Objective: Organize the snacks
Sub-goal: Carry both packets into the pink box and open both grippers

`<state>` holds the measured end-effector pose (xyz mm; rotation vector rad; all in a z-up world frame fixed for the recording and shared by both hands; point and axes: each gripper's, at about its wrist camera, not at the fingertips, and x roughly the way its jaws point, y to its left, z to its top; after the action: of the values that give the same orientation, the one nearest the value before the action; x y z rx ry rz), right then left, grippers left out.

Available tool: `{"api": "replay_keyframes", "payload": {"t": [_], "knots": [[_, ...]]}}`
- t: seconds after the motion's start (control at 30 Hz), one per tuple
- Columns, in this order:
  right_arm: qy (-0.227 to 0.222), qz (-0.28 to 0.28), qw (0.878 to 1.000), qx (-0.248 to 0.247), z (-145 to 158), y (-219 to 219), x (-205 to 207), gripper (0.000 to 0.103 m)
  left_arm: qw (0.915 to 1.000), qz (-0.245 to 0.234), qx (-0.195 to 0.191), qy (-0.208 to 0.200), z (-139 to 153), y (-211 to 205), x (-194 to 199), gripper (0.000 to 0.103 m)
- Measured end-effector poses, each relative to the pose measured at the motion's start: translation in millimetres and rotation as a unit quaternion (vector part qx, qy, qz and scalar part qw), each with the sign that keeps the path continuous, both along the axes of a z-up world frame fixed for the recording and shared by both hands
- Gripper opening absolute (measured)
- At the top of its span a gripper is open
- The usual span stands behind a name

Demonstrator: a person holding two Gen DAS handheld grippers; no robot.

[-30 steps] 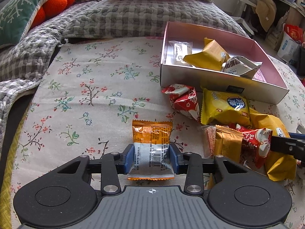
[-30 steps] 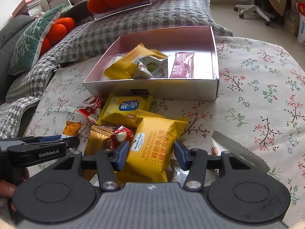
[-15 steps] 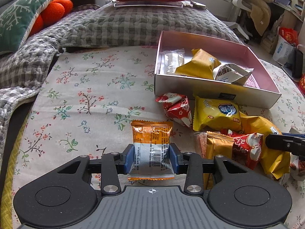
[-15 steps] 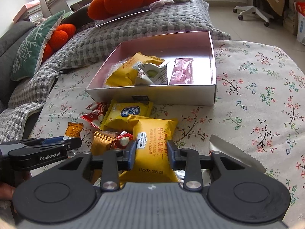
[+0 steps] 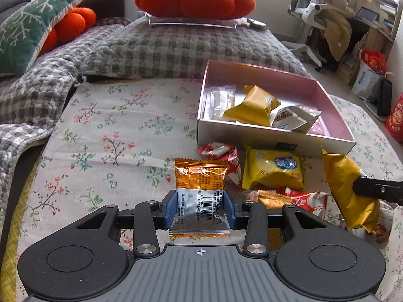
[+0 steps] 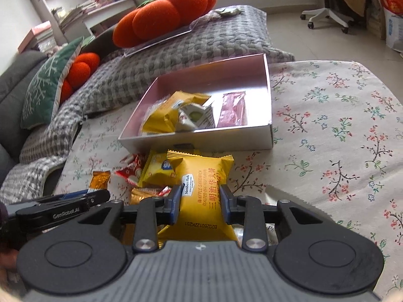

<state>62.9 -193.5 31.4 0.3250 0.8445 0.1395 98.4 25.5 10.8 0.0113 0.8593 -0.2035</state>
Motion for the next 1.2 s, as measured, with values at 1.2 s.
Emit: {"api": "replay_keyframes", "payload": {"t": [1.2], "knots": [[-0.035,-0.083,0.996,0.022,15,-49,93,0.029,0.9872,-0.079,-0.138,0.013,16,-108,138,0.037]]}}
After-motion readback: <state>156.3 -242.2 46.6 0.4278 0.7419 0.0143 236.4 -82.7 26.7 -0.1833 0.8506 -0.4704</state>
